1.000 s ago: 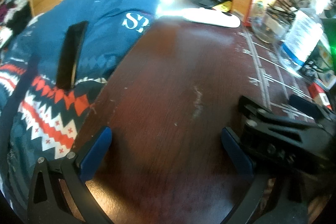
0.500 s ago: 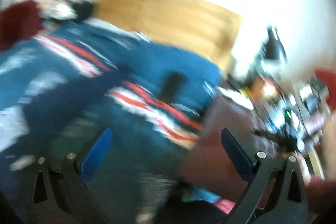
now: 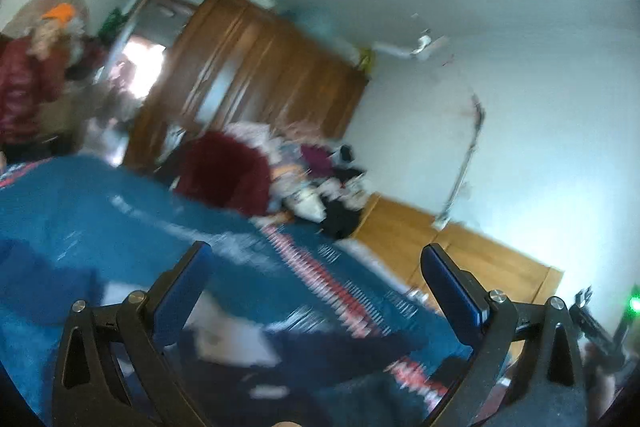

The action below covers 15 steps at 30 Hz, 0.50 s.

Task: Fold large clothes
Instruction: 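Carry both tools from the desk over to the navy jacket on the bed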

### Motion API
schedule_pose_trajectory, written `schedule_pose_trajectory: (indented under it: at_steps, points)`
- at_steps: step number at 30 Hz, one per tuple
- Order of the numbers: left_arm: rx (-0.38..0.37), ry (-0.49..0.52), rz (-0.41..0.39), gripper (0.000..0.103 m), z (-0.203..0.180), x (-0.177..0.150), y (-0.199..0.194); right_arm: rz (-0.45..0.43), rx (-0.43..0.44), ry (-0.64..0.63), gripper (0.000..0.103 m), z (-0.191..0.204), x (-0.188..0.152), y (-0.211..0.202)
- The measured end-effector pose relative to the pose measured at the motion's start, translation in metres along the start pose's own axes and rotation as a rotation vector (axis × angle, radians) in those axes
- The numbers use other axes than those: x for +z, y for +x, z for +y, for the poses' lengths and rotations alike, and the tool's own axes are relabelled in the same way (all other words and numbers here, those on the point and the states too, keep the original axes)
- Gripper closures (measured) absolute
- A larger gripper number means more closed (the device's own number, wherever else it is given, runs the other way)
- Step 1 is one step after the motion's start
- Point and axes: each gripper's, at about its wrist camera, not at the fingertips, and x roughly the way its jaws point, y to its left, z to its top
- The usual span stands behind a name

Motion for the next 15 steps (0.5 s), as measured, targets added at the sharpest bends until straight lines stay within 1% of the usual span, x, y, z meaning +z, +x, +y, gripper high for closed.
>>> schedule_pose_trajectory:
  at_steps: [1, 3, 4, 5, 7, 8, 9, 10, 11, 13, 15]
  points:
    - [0.049, 0.051, 0.010, 0.000, 0.007, -0.009, -0.009, 0.027, 0.030, -0.013, 0.000, 0.010, -0.013, 0.009]
    - [0.172, 0.169, 0.084, 0.000, 0.027, -0.031, -0.018, 0.093, 0.083, -0.049, 0.000, 0.029, -0.038, 0.028]
    - [0.224, 0.194, 0.124, 0.000, 0.037, -0.041, -0.021, 0.122, 0.110, -0.071, 0.000, 0.042, -0.046, 0.037]
    - [0.258, 0.200, 0.143, 0.000, 0.047, -0.050, -0.026, 0.150, 0.142, -0.090, 0.000, 0.053, -0.055, 0.046]
    - [0.327, 0.185, 0.147, 0.000, 0.076, -0.057, -0.045, 0.186, 0.210, -0.121, 0.000, 0.085, -0.062, 0.056]
    - [0.358, 0.168, 0.139, 0.000, 0.089, -0.059, -0.056, 0.178, 0.242, -0.133, 0.000, 0.114, -0.063, 0.030]
    - [0.381, 0.155, 0.131, 0.000, 0.098, -0.057, -0.066, 0.181, 0.274, -0.169, 0.000, 0.127, -0.063, 0.033]
    - [0.428, 0.142, 0.110, 0.000, 0.113, -0.053, -0.079, 0.165, 0.288, -0.198, 0.000, 0.147, -0.056, 0.024]
    - [0.450, 0.135, 0.089, 0.000, 0.123, -0.045, -0.095, 0.134, 0.306, -0.230, 0.000, 0.160, -0.047, 0.016]
    - [0.497, 0.126, 0.039, 0.000, 0.142, -0.026, -0.117, 0.067, 0.332, -0.275, 0.000, 0.172, -0.031, 0.014]
    - [0.563, 0.125, -0.056, 0.000, 0.161, 0.007, -0.154, 0.007, 0.325, -0.290, 0.000, 0.179, -0.015, 0.005]
